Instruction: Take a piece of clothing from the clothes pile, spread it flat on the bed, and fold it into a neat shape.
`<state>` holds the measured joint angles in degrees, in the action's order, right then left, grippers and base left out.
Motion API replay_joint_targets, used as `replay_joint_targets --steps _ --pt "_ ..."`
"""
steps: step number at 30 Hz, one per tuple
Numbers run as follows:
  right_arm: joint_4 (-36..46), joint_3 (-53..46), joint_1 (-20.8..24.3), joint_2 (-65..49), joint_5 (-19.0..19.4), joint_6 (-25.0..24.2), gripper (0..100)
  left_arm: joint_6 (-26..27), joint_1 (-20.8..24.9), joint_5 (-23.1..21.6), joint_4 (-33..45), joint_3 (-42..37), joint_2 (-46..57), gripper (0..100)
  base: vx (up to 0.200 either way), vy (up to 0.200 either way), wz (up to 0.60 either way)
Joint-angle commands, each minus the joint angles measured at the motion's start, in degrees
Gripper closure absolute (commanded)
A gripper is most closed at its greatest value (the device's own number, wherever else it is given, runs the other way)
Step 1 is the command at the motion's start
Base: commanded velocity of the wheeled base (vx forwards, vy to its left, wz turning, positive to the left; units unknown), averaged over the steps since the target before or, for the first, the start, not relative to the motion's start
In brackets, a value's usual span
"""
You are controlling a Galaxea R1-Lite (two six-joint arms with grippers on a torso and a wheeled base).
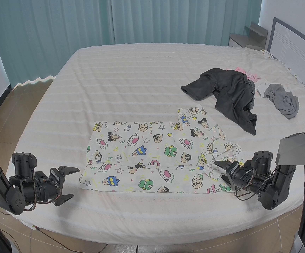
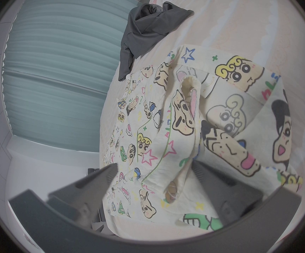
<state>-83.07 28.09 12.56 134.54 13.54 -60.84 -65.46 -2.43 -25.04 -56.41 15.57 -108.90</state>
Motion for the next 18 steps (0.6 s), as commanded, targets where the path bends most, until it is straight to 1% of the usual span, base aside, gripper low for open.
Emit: replay_joint_targets --steps 1,12,18 --pt "-0.1 -0.1 0.1 -0.1 0.0 0.0 100 0.0 0.0 0.0 0.0 0.0 -0.1 0 0.000 0.000 0.00" --pt "-0.6 -1.0 0.1 -0.9 -0.3 -0.1 100 0.0 0.0 0.1 0.0 0.1 -0.1 0 0.000 0.000 0.00" --pt "0.0 -2.2 2.3 -5.0 -3.6 0.1 100 0.0 0.0 0.2 0.0 0.1 -0.1 0 0.000 0.000 0.00"
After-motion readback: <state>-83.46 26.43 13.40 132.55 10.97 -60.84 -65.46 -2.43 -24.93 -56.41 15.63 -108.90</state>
